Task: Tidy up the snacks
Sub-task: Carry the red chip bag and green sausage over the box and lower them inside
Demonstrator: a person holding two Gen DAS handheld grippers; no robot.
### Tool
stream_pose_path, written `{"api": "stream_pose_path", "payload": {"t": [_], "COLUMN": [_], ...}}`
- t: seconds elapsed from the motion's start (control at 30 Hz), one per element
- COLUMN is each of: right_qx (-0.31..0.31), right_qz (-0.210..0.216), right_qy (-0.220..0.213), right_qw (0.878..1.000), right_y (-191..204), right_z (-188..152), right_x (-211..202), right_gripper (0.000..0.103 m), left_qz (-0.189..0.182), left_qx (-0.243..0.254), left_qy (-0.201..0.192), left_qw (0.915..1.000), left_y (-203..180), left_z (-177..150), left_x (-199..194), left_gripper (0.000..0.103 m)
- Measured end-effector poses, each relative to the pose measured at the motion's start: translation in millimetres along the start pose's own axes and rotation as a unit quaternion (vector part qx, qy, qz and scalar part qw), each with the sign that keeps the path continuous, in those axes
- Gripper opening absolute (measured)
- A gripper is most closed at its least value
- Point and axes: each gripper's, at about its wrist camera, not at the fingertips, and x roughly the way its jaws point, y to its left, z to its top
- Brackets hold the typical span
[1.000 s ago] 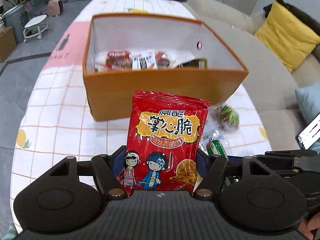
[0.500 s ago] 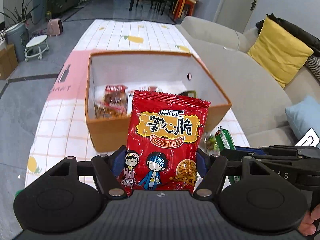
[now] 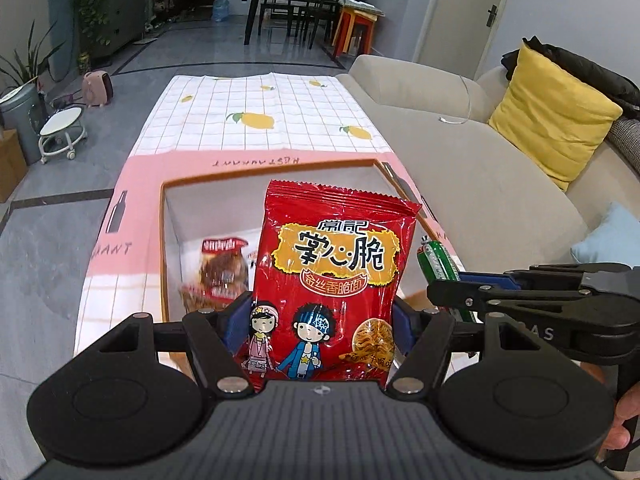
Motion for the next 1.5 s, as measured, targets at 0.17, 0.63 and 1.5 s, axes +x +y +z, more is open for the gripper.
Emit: {"api": "stream_pose_path", "payload": {"t": [0.17,0.63,1.5], "right_qx": [-0.018,-0.083,-0.149], "right_qz": [-0.012,-0.062,-0.097], "right_qy": [0.010,0.061,0.138], "right_qw": [1.000,0.993,0.974], "right_y": [-1,2,-2], "right_z": [13,35,22], "right_x": [21,94,175], "right_gripper": [0.019,0.019,0.019], "left_qz": [0.008,0.023,0.057], "left_qx": [-0.004,-0.004,0.005], "left_qy": [0.012,0.077,0.169], "left_qw": [0.9999,0.9967,0.9840], "left_y": [7,26,42], "left_z": [18,36,28], "left_x": [20,94,178], "left_gripper": [0.078,0.078,0.079]}}
